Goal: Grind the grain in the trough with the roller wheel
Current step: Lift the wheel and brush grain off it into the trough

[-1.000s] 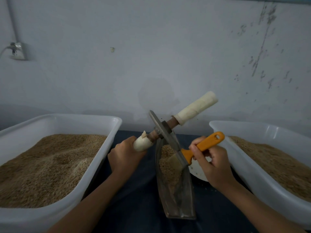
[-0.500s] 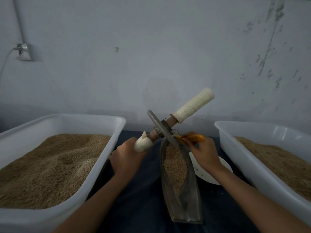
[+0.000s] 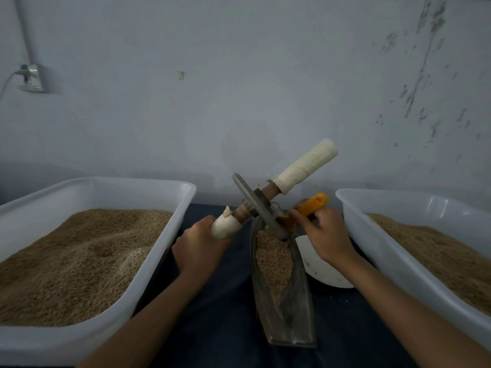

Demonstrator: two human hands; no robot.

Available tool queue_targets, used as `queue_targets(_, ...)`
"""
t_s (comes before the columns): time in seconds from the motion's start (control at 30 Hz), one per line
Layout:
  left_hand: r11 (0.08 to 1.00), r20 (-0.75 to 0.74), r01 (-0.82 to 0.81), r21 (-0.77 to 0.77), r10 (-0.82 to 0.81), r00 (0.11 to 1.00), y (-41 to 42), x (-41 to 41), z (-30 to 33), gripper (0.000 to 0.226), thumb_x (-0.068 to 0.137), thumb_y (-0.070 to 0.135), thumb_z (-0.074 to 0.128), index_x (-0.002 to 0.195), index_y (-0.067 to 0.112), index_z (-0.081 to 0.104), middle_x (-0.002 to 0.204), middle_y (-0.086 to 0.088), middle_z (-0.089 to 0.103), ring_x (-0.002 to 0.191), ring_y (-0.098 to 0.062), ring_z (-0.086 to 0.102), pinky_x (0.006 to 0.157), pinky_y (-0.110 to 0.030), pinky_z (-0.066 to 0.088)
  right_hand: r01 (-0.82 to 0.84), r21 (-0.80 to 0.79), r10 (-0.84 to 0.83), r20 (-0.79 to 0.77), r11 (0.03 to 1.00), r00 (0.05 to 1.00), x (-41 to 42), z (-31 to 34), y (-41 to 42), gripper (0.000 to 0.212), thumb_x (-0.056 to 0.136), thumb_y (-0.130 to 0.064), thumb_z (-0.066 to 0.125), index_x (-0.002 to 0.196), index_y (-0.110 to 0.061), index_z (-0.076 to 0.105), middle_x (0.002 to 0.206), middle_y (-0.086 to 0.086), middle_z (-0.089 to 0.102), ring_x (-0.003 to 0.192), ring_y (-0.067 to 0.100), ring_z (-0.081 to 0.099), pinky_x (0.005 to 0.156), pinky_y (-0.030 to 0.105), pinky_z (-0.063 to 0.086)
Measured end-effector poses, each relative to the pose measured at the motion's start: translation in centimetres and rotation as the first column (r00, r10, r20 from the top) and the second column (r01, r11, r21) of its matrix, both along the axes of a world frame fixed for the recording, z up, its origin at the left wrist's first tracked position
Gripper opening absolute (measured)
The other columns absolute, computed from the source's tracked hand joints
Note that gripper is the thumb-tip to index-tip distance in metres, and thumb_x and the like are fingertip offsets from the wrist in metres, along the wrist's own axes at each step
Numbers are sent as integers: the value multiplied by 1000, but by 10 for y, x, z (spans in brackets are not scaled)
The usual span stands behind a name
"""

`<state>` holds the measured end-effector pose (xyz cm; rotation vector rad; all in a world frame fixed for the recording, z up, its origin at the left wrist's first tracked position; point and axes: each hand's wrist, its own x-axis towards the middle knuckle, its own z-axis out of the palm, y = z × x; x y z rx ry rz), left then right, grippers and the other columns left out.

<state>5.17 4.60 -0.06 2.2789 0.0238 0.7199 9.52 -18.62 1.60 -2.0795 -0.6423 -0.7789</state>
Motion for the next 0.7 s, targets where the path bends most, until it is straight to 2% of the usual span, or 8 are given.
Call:
queue_targets(0.07,1000,-2,2,-12,-2,1000,0,0,0,17,85,30,66,96,18,62,84,0,64,80,-17,61,77,-41,52,7,51,-12,104,999,994,-4,5,1,12,92,-17,61,84,-12,69,74,4,69,67,11,64,61,31,51)
queue_targets(0.13,1000,3,-15,-16,15,1000,0,0,0,18,85,31,66,97,18,62,85,1,64,81,-16,61,78,-39,52,45,60,-55,170,997,984,-3,9,3,12,92,-18,61,86,-11,69,73,5,69,66,11,64,59,29,51)
queue_targets(0.27,998,-46,10,-58,-12,999,2,3,1,16,85,28,66,96,17,62,83,1,63,80,-19,61,78,-40,52,39,52,-46,149,998,988,8,7,11,27,89,-35,55,88,-11,68,73,-5,65,62,-2,59,59,8,45)
queue_targets(0.3,997,-74,26,-68,-31,997,3,4,2,16,86,26,65,97,15,62,83,0,63,81,-21,62,78,-42,52,52,25,-55,125,998,991,12,5,13,29,89,-37,55,87,-11,68,73,-7,65,63,-4,58,59,6,43)
queue_targets(0.43,997,-35,-31,-64,29,999,3,4,0,14,84,29,66,89,18,61,77,2,62,76,-19,61,75,-41,52,132,-83,-129,30,988,991,27,-7,16,22,95,-28,57,80,-13,65,69,-4,63,61,1,56,55,10,39)
queue_targets(0.53,996,-11,-56,-65,56,998,2,3,-2,12,83,31,66,86,20,61,76,4,62,76,-17,60,74,-39,51,133,-79,-137,-43,988,990,30,-10,17,39,96,-27,56,58,-25,50,54,-9,53,48,-2,51,48,10,34)
queue_targets(0.7,996,-13,-43,-72,42,999,3,5,-4,12,83,30,67,87,21,61,77,3,62,77,-17,61,75,-39,51,58,-93,-70,-130,994,989,24,-1,16,44,95,-21,59,53,-23,47,47,-11,50,46,-3,51,46,9,33)
